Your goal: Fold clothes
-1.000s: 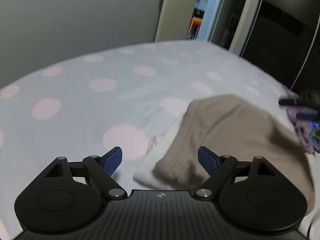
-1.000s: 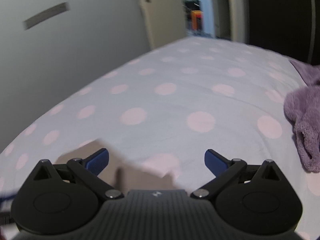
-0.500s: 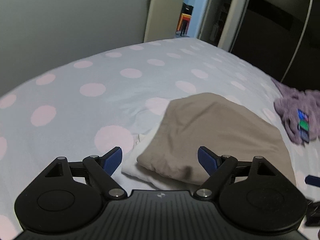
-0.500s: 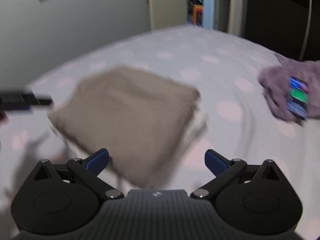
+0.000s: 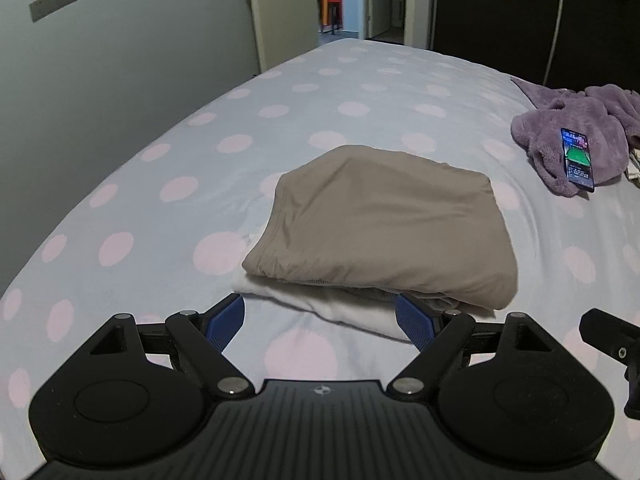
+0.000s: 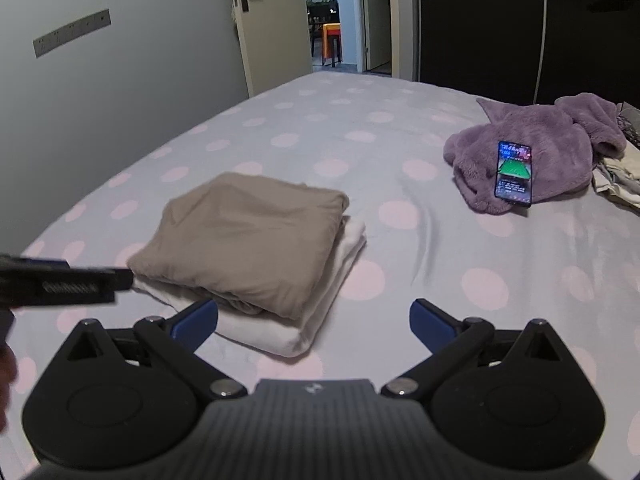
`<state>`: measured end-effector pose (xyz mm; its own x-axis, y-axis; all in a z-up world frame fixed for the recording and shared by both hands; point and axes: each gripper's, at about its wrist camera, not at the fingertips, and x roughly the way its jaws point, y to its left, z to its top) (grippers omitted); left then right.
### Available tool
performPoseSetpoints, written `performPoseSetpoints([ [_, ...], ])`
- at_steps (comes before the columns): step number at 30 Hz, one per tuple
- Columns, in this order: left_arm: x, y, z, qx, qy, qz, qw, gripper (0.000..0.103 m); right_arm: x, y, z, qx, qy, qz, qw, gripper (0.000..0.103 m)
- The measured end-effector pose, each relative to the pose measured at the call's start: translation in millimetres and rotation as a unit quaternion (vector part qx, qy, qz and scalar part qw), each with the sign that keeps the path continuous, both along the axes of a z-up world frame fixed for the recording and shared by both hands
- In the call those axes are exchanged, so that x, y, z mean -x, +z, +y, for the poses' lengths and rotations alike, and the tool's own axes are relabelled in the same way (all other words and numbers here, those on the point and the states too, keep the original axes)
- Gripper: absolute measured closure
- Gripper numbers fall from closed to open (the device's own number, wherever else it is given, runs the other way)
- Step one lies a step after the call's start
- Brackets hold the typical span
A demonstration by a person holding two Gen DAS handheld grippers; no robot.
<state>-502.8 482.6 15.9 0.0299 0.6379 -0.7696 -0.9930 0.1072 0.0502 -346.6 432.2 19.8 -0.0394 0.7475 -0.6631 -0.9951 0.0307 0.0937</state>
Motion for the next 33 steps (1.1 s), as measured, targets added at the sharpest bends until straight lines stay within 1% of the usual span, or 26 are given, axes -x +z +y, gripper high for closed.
performPoseSetpoints([
  [2, -1, 6, -8, 0.0, 0.01, -0.01, 0.9999, 0.02, 2, 9, -6, -0.001, -0.008, 0.0, 1.0, 0.001],
  [5, -5, 12, -18, -0.002, 0.016, -0.011, 0.9998, 0.02, 5, 17, -13, -0.006, -0.012, -0.007, 1.0, 0.001],
  [9, -10, 22, -25, -0.008, 0.014, 0.003, 0.9999, 0.02, 8, 26, -20, -0.008, -0.022, -0.019, 1.0, 0.001],
  [18, -14, 33, -33, -0.011, 0.014, 0.008, 0.9998, 0.02, 12, 41, -14, -0.005, -0.034, -0.032, 0.999, 0.001],
  [33, -17, 36, -34, -0.008, 0.018, 0.01, 0.9998, 0.02, 12, 45, -16, -0.003, -0.039, -0.025, 0.999, 0.0],
])
